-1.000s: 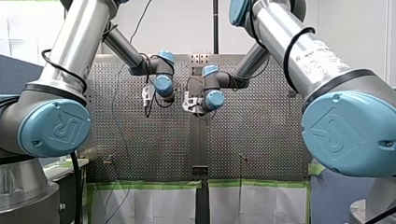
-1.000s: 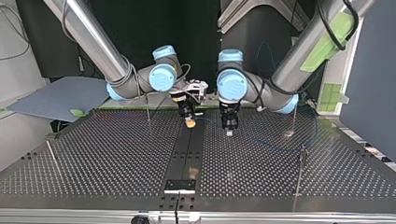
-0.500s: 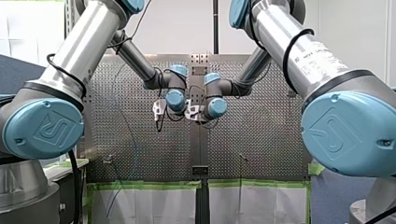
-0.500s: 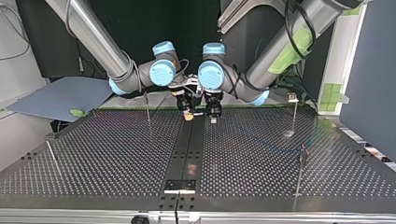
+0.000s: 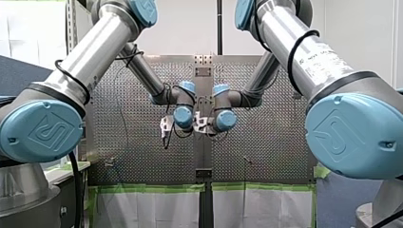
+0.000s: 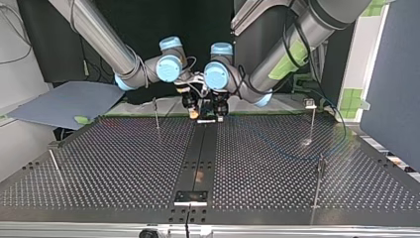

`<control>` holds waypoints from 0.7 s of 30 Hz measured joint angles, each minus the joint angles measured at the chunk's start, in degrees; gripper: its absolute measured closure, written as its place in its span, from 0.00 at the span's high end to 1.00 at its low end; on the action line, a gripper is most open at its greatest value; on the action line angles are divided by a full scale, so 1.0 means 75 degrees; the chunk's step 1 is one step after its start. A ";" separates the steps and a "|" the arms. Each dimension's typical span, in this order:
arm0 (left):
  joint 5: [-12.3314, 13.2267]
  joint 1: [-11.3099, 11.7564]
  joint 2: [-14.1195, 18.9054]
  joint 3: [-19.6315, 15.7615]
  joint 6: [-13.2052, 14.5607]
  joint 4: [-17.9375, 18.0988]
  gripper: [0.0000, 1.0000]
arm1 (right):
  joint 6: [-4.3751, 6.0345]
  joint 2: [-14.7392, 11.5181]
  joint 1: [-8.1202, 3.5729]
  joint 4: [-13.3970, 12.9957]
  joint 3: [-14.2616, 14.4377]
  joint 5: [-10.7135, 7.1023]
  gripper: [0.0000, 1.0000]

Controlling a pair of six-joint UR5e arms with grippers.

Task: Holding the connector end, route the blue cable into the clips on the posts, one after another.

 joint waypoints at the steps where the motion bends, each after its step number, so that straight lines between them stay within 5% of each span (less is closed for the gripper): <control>1: -0.0001 -0.0009 -0.0007 -0.0020 -0.0013 0.0029 0.00 | -0.0010 0.0003 -0.0009 -0.0035 0.0058 0.0012 0.00; 14: 0.0025 -0.0038 -0.0032 -0.0489 -0.0121 0.0763 0.00 | 0.0048 0.0014 -0.0160 -0.0708 0.0860 0.0042 0.00; 21: 0.0014 -0.0030 -0.0247 -0.0510 -0.0212 0.0662 0.00 | 0.0058 0.0015 -0.0277 -0.0879 0.1167 0.0071 0.00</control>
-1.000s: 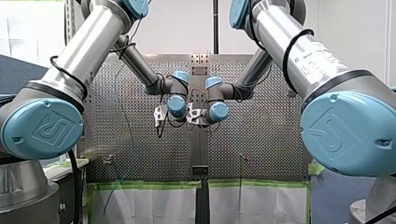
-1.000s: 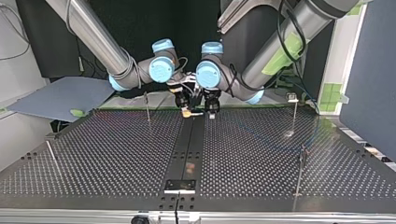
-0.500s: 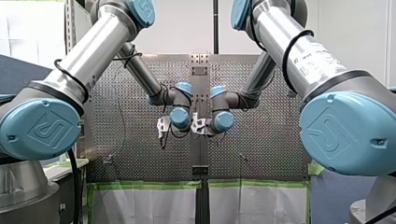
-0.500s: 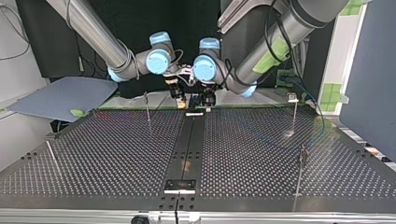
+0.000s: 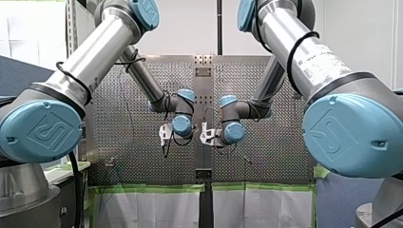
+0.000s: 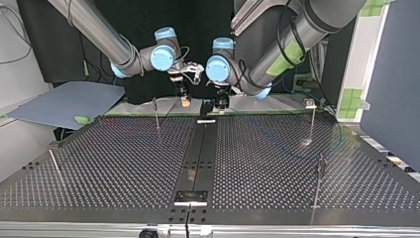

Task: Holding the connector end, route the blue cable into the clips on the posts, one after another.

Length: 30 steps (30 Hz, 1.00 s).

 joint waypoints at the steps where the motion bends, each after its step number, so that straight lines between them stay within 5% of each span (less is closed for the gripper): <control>1: -0.0002 0.0003 -0.0057 -0.0001 -0.0005 -0.0027 0.00 | -0.0006 0.0003 -0.0023 -0.0006 0.0015 0.0004 0.00; 20: -0.0005 -0.0234 -0.1308 -0.0003 0.0133 0.0584 0.00 | 0.0010 0.0030 -0.0402 -0.0671 0.0834 0.0114 0.00; 30: -0.0042 -0.0704 -0.1385 -0.0003 0.0168 0.1050 0.00 | 0.0053 0.0044 -0.0594 -0.1364 0.1531 0.0110 0.00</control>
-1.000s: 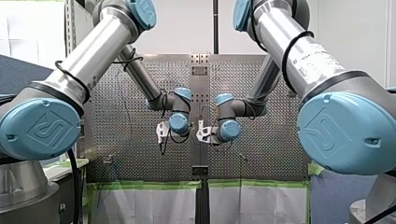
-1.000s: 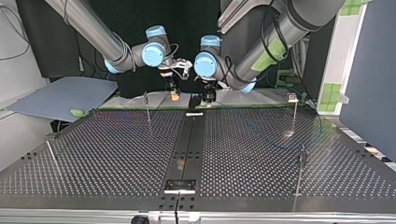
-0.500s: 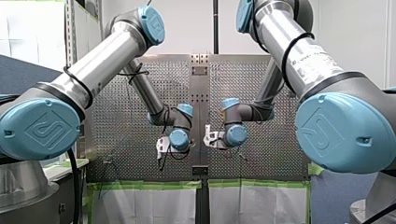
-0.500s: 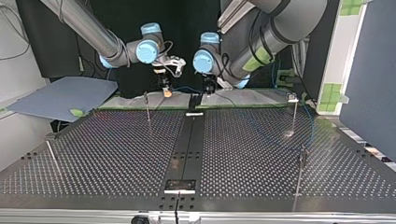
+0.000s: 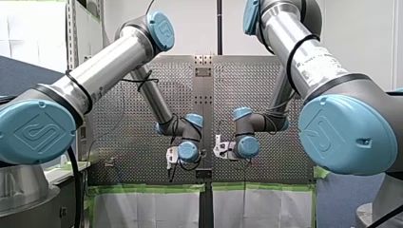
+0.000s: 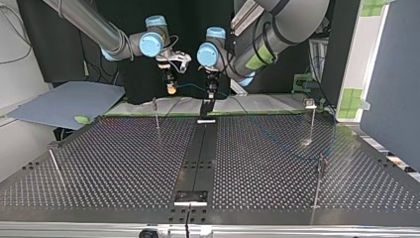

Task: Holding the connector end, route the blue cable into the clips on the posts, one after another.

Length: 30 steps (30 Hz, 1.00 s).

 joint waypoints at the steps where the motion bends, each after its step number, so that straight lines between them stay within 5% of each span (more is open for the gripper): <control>1: -0.0028 -0.0057 0.0000 0.0001 0.0002 0.0038 0.00 | 0.0009 0.0003 -0.0024 -0.0080 0.0082 -0.0007 0.00; 10: -0.0303 -0.0616 -0.0011 0.0000 0.0062 0.0080 0.00 | -0.0025 0.0010 -0.0194 -0.0622 0.0589 -0.0057 0.00; 17: -0.0366 -0.0853 -0.0013 -0.0002 0.0016 0.0184 0.00 | -0.0099 0.0011 -0.0405 -0.0646 0.0839 0.0173 0.00; 30: -0.0453 -0.1070 -0.0076 0.0004 -0.0034 0.0446 0.00 | -0.0175 0.0011 -0.0822 -0.0619 0.0974 0.0241 0.00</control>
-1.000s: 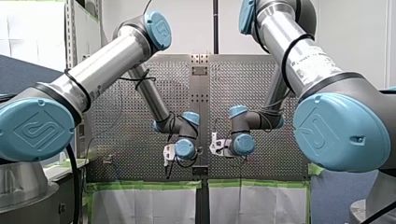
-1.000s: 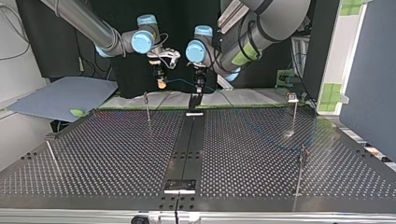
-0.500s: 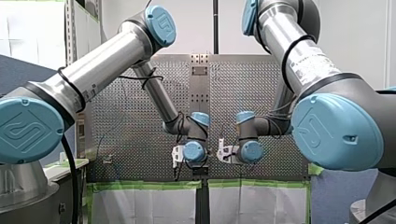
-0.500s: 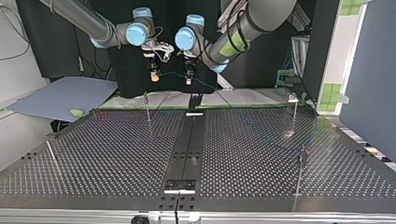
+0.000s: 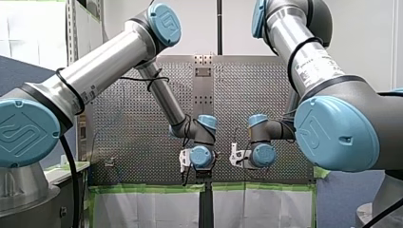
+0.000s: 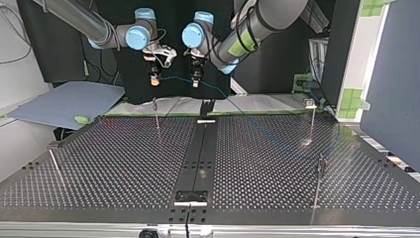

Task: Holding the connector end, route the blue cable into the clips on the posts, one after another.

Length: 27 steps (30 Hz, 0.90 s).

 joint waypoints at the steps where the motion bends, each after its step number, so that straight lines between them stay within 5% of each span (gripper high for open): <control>1: 0.0004 0.0001 -0.0030 0.0000 0.0005 -0.0001 0.00 | -0.0006 0.0000 -0.0026 -0.0005 0.0017 0.0007 0.00; 6: 0.0025 -0.0026 -0.0314 0.0024 0.0106 -0.0051 0.00 | -0.0088 0.0000 -0.0123 -0.0040 0.0063 0.0032 0.00; 15: -0.0062 -0.0251 -0.0812 0.0515 0.0194 -0.0443 0.00 | -0.0570 0.0003 -0.0329 -0.0193 0.0079 0.0071 0.00; 27: -0.0511 -0.0584 -0.0892 0.1332 0.0063 -0.0540 0.00 | -0.0580 0.0524 -0.0687 -0.0979 0.0076 -0.0356 0.00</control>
